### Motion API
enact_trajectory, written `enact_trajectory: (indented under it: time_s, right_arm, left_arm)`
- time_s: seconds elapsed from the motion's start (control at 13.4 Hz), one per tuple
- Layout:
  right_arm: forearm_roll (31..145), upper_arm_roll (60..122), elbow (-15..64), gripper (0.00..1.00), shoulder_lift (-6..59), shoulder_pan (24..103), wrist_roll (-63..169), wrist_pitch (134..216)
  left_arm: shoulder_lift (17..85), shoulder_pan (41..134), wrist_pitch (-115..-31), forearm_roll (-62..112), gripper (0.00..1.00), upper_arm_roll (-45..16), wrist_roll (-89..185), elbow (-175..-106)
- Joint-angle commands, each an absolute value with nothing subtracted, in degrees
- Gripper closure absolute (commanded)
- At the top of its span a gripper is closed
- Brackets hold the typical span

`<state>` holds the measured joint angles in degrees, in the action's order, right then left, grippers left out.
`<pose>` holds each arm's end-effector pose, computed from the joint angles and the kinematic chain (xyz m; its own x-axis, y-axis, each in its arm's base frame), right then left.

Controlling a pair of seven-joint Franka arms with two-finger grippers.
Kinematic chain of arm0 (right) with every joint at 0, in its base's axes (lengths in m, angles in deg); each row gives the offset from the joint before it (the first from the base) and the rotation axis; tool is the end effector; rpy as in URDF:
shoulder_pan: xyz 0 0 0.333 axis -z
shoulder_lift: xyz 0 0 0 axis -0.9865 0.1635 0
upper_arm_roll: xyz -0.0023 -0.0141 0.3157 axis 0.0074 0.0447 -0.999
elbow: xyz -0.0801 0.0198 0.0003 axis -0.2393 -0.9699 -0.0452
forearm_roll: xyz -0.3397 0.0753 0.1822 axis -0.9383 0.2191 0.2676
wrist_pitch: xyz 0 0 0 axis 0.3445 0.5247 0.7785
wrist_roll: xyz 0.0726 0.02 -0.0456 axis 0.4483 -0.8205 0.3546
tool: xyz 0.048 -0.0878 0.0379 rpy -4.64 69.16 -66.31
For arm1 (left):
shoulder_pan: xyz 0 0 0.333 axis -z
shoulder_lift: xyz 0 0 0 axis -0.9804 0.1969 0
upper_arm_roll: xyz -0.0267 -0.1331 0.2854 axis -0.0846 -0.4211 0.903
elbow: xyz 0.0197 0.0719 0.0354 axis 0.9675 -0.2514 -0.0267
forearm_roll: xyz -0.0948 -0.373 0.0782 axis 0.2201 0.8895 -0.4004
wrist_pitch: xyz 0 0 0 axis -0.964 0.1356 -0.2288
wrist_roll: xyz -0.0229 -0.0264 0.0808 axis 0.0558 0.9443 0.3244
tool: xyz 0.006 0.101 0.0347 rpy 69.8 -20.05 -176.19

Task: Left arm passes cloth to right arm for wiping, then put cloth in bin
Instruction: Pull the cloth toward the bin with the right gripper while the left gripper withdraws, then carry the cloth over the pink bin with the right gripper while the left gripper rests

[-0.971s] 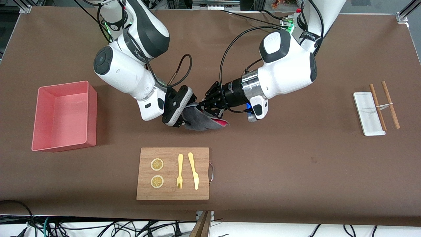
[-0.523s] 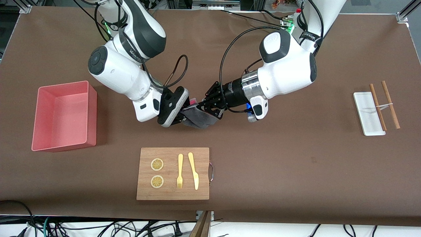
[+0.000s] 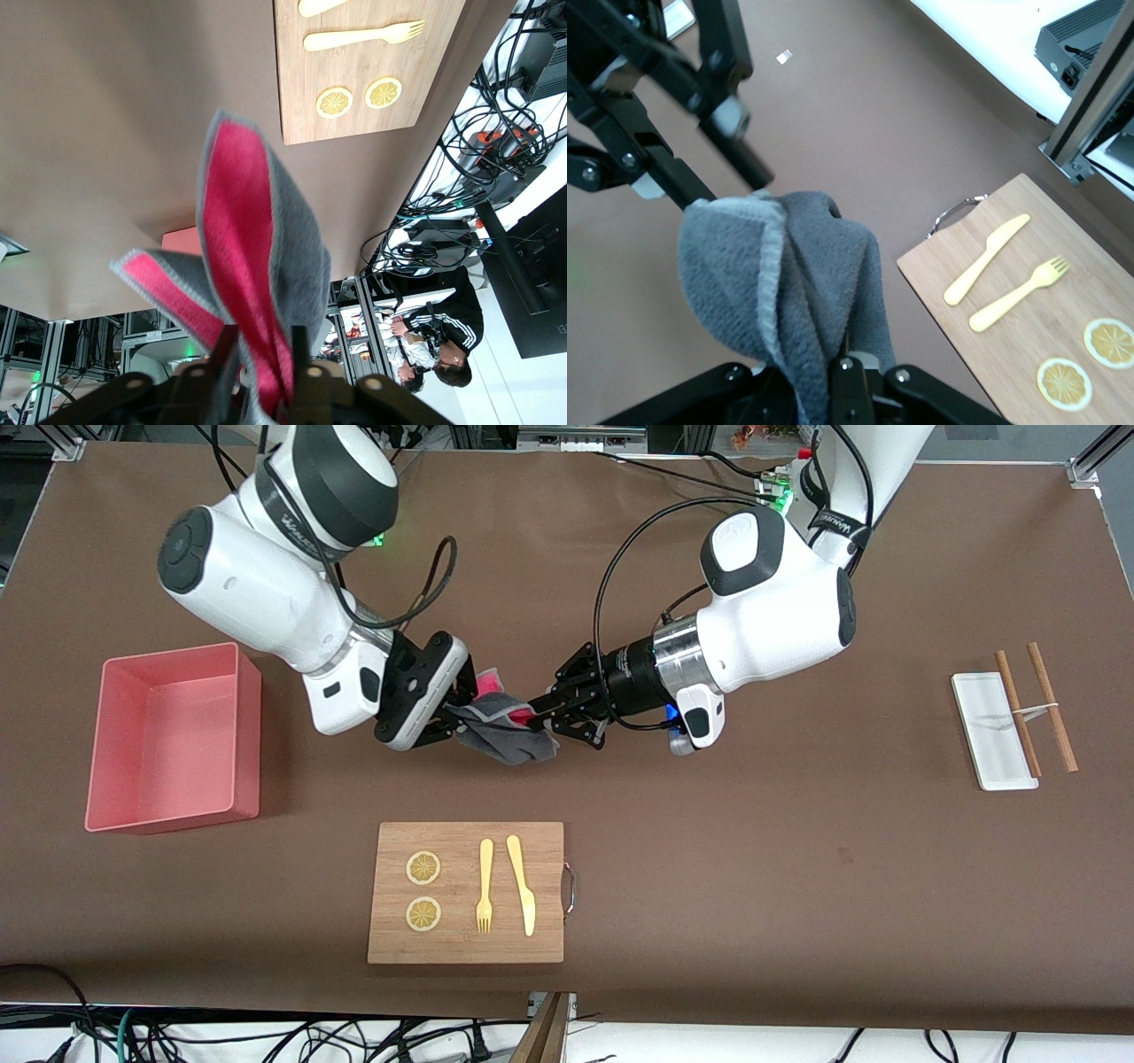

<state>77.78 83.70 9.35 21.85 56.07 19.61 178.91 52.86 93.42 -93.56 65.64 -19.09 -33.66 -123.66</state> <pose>0.6099 0.3238 0.5233 0.5547 0.6987 0.4519 0.8272 -0.5216 -0.2090 0.6111 -0.4021 0.4909 0.1262 0.5557 -0.8217 0.9869 0.0135 0.1608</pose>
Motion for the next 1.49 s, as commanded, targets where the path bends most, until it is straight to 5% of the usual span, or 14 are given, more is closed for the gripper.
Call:
enact_trajectory:
  time_s: [0.0,0.45,0.97,1.12,1.42]
  right_arm:
    - [77.4,84.1,9.8,1.00,20.1,58.3,19.8,174.6]
    - [75.9,85.5,10.9,1.00,19.6,65.6,19.8,162.7]
    - [62.1,87.8,25.6,1.00,16.9,70.3,31.7,164.3]
    - [61.5,88.2,31.3,1.00,16.9,71.9,35.6,168.1]
    - [57.2,89.4,44.8,1.00,19.2,72.6,37.8,189.0]
  left_arm:
    - [53.2,92.6,-92.8,66.3,0.00,-19.0,-33.7,-122.7]
    - [52.3,87.9,-80.3,55.8,0.00,-18.9,-28.9,-122.4]
    - [50.4,82.8,-64.7,46.1,0.00,-18.7,-8.9,-122.4]
    - [49.7,81.9,-60.9,41.9,0.00,-18.8,-3.5,-122.4]
    - [47.8,81.4,-54.6,31.5,0.00,-18.7,8.0,-122.4]
